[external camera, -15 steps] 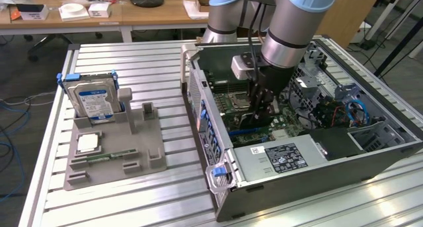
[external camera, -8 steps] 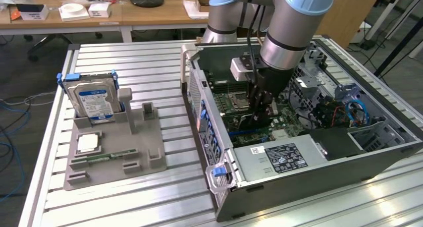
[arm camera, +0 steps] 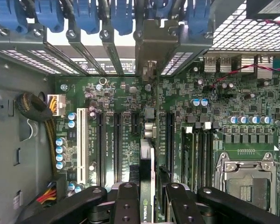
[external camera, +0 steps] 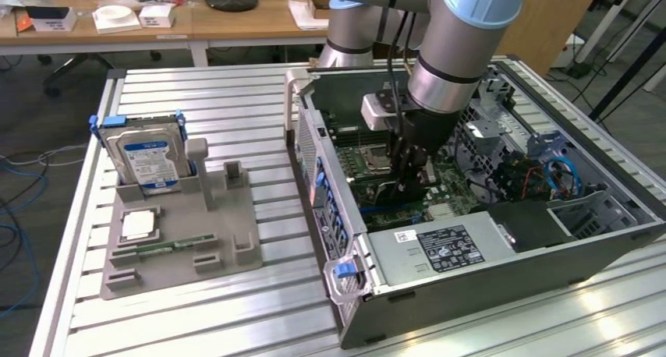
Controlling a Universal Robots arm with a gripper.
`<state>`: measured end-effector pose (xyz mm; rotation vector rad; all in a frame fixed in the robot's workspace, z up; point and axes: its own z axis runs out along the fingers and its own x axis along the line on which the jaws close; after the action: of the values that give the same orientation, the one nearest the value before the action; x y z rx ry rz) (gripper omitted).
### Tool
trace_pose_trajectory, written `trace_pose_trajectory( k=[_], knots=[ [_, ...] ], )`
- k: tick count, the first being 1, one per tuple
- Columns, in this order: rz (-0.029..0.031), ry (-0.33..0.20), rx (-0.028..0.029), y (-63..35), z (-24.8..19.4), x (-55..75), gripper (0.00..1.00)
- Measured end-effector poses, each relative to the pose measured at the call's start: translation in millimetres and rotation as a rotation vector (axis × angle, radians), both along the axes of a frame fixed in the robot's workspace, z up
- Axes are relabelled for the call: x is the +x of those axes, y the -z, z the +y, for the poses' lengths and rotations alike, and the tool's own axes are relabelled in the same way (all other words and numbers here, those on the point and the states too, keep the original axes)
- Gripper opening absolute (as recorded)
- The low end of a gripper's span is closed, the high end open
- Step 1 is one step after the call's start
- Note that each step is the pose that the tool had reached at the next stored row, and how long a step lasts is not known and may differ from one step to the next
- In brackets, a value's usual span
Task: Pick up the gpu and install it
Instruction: 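Insert the gpu into the slot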
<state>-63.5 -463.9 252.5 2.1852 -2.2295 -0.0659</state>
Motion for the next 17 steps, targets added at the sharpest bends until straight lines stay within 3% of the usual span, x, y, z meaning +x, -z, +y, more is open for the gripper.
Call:
trace_pose_trajectory(
  k=[7, 12, 17],
  knots=[
    [-0.0001, 0.000, 0.0025, -2.5, 0.1, 0.0, 0.27],
    [-0.0037, 0.000, 0.0032, -2.5, 1.6, -0.5, 0.27],
    [-0.0138, 0.000, 0.0035, 0.9, 1.7, -4.2, 0.27]
  ],
)
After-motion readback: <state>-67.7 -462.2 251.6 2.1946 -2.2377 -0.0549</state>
